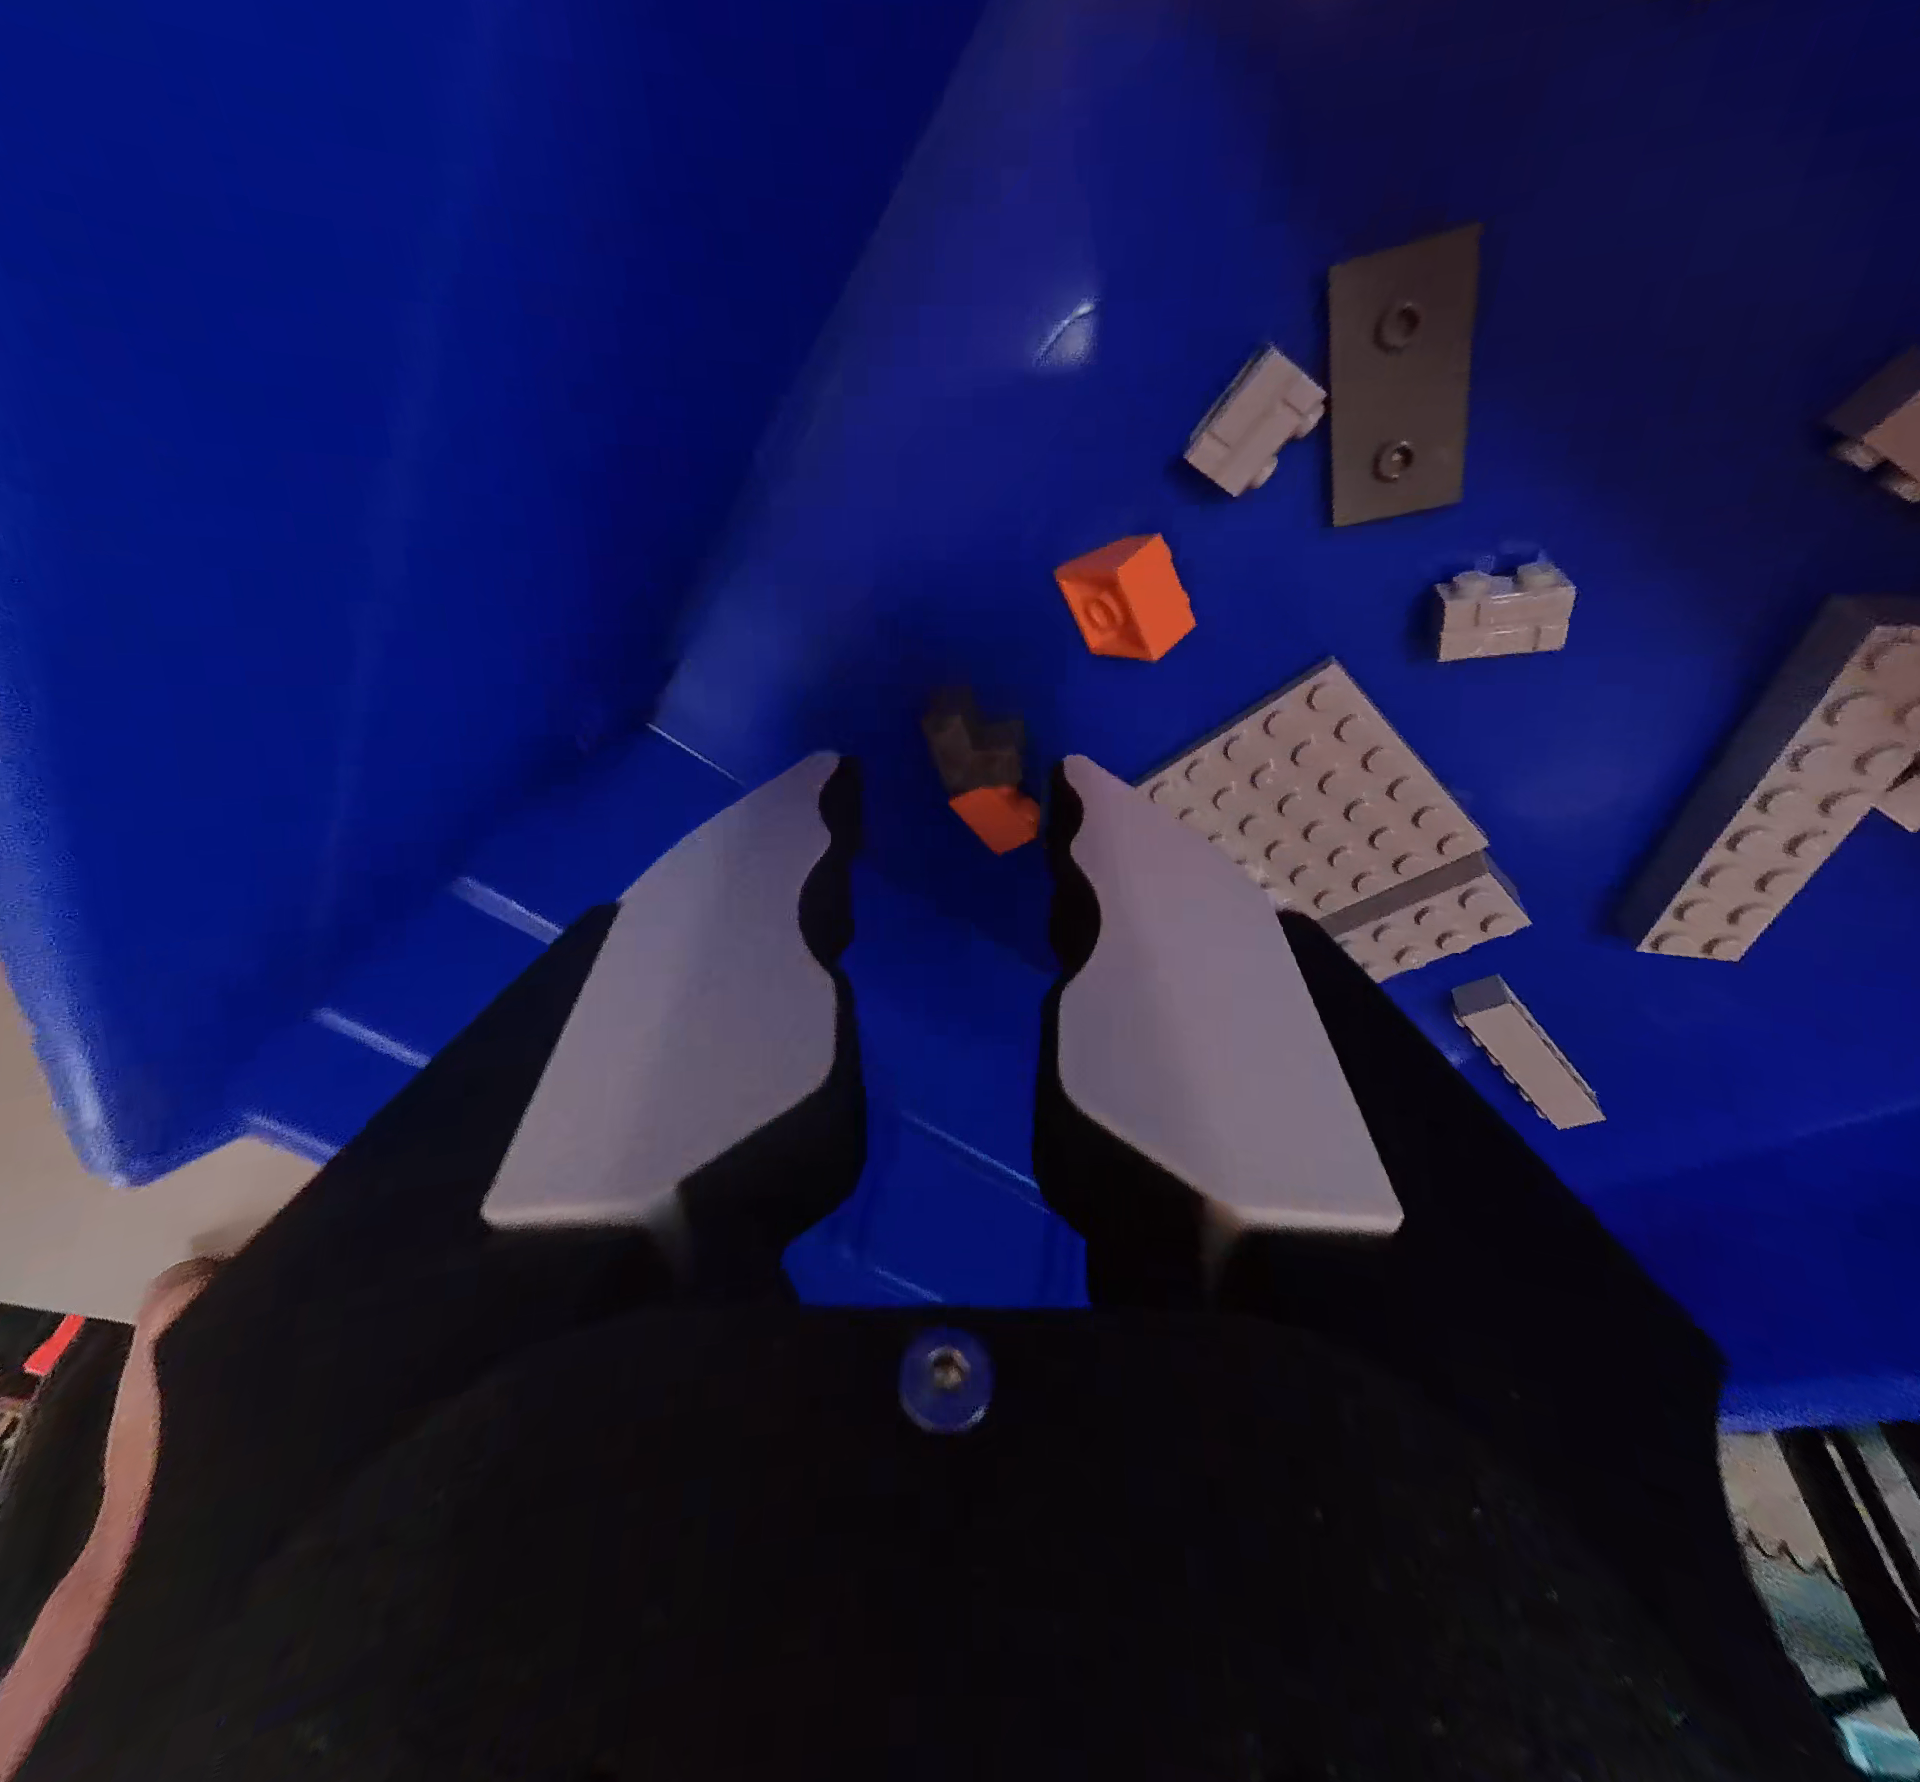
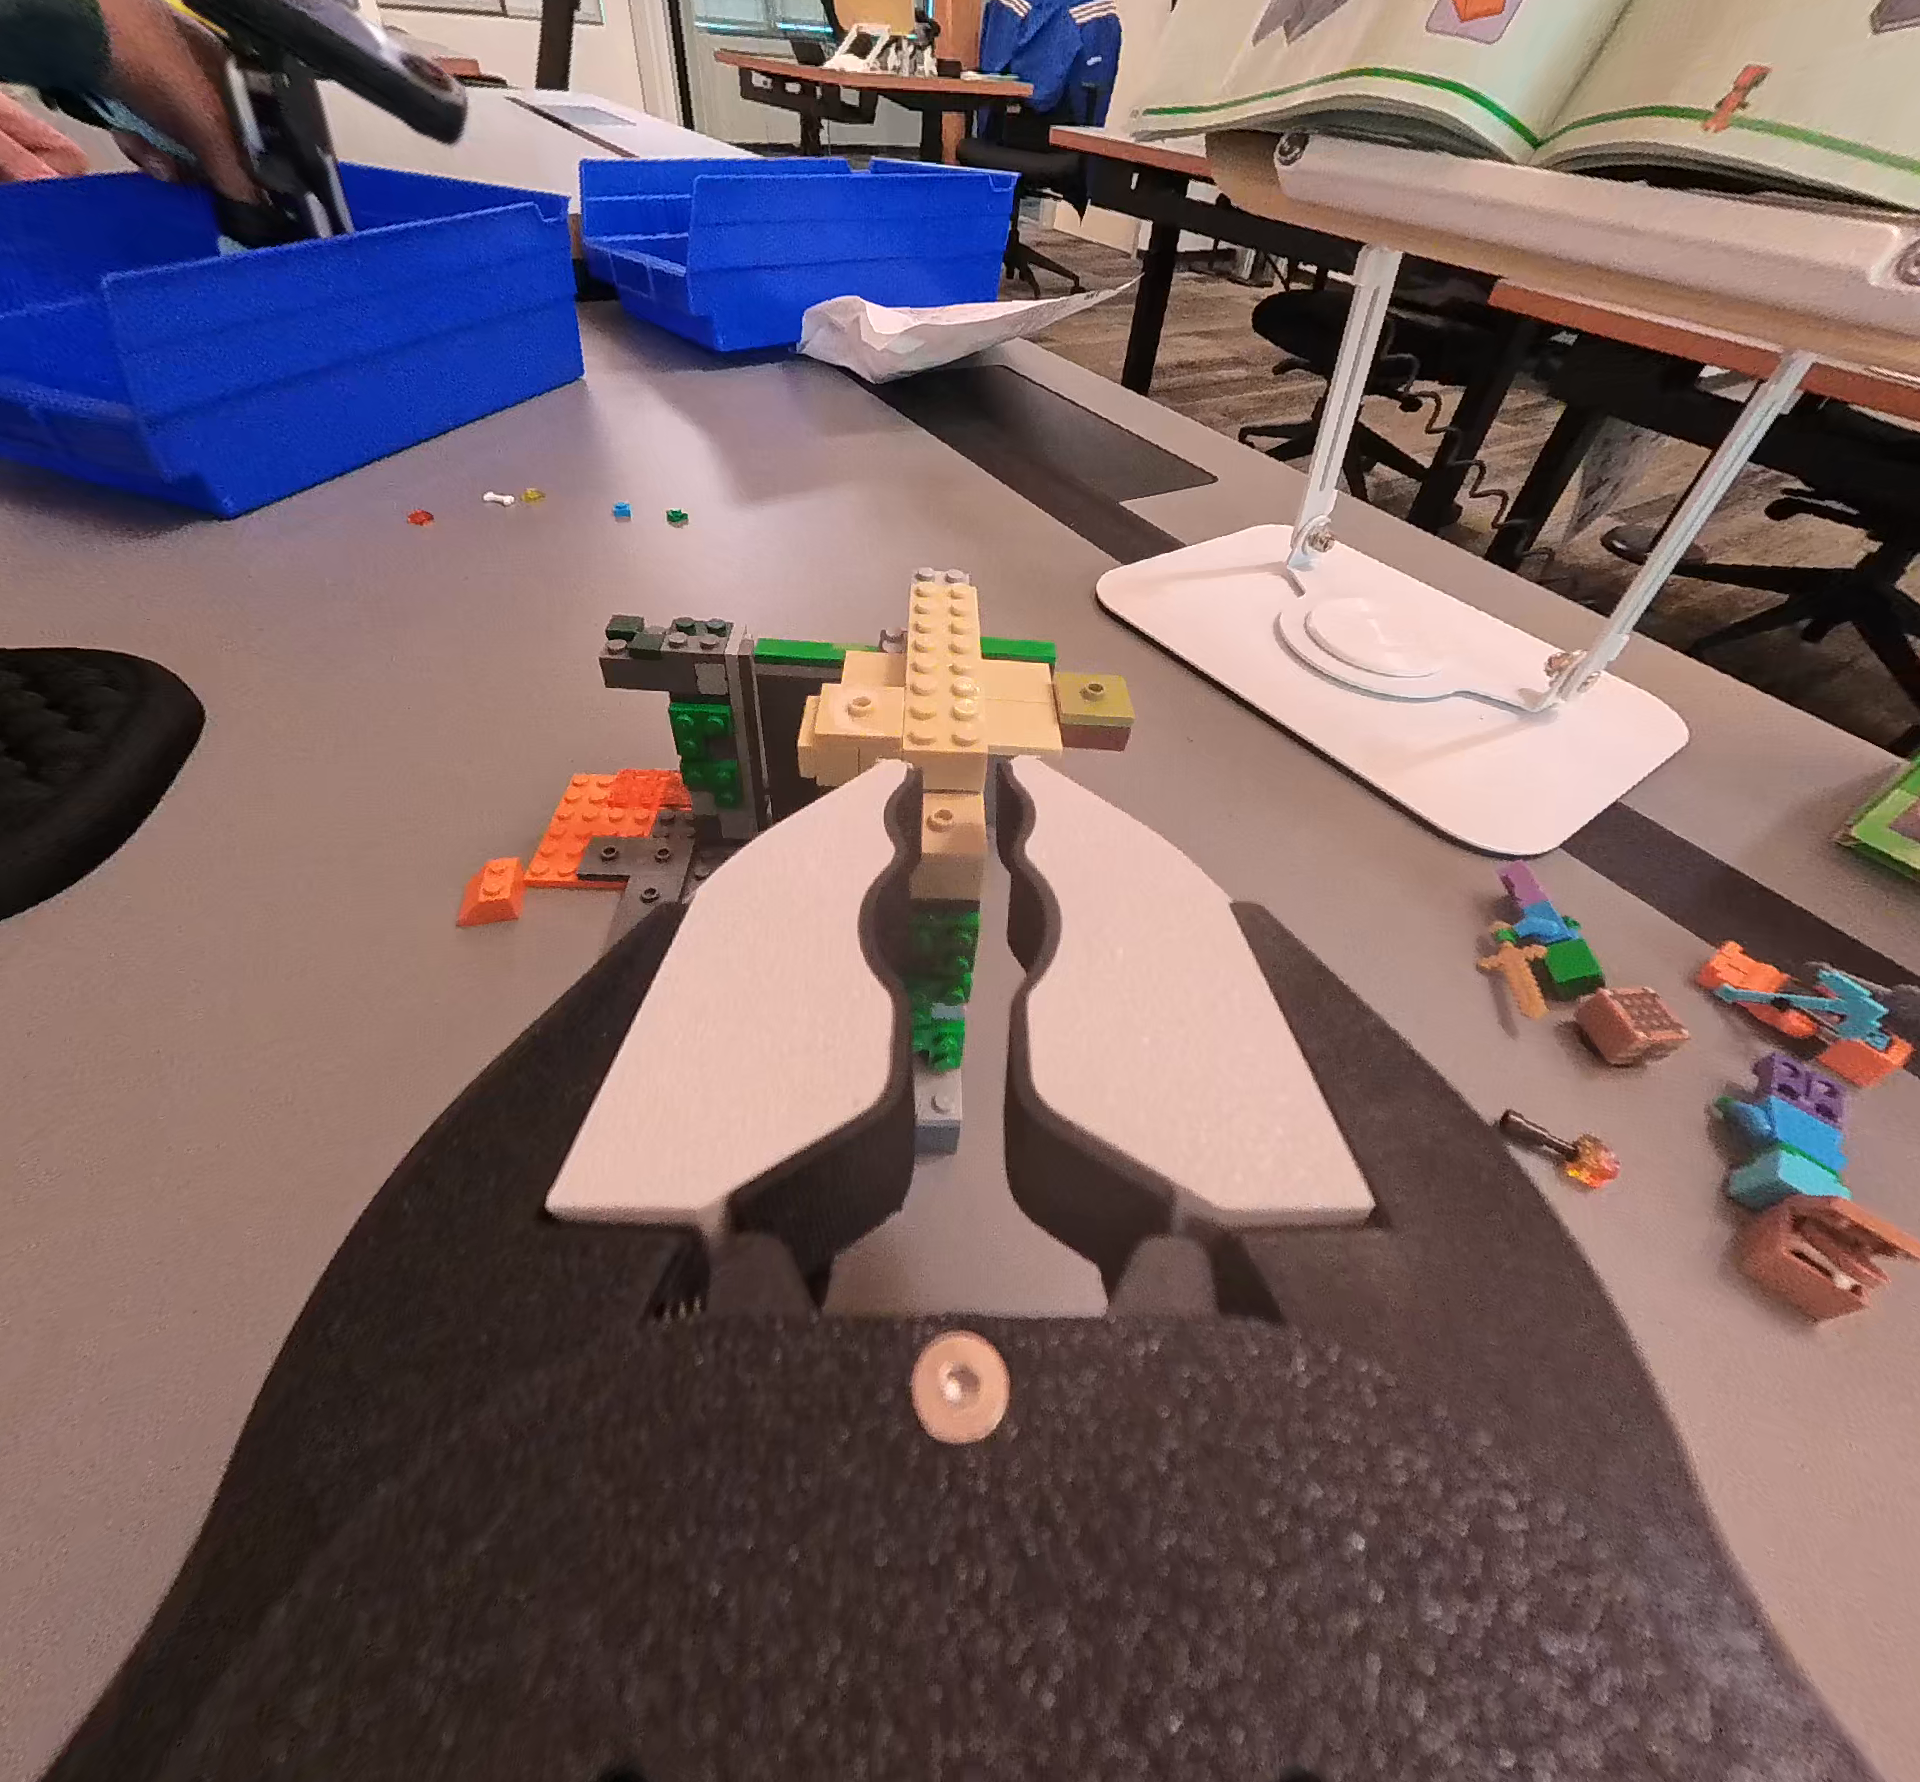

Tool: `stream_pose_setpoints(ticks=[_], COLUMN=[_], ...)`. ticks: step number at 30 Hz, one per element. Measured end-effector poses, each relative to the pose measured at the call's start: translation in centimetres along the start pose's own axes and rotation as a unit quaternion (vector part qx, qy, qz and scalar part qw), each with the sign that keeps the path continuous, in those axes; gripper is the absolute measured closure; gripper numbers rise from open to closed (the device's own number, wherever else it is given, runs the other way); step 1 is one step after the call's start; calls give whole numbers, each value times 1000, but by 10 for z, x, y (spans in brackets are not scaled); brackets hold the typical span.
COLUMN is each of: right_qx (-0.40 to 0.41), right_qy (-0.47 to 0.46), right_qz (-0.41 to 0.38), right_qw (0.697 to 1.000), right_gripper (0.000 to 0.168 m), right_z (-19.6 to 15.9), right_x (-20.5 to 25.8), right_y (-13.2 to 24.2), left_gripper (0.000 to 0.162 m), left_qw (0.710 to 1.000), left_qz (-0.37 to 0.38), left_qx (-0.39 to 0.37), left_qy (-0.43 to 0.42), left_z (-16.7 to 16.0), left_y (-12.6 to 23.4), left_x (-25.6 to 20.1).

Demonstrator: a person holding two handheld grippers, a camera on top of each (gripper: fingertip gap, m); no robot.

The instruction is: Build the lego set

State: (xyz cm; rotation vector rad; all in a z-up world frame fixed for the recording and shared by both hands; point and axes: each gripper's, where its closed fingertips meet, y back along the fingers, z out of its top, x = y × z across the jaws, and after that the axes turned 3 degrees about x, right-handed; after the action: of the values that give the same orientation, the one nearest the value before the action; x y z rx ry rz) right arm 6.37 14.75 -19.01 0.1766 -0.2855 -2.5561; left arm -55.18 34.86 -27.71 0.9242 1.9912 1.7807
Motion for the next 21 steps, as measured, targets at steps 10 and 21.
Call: stream_pose_setpoints(ticks=[10, 21], right_qx=[6, 6], right_qy=[1, 0], right_qz=[-2, -10], right_qw=[1000, 1000], right_gripper=[156, 156], right_z=[-3, 3], right_x=[0, -1], right_y=[-1, 0], left_gripper=[141, 144], left_qw=[1000, 968], left_qz=[-14, 40], left_qx=[11, -196], left_qy=[-6, -148], left_z=[0, 44], left_y=[-6, 138], left_x=[-4, -102])
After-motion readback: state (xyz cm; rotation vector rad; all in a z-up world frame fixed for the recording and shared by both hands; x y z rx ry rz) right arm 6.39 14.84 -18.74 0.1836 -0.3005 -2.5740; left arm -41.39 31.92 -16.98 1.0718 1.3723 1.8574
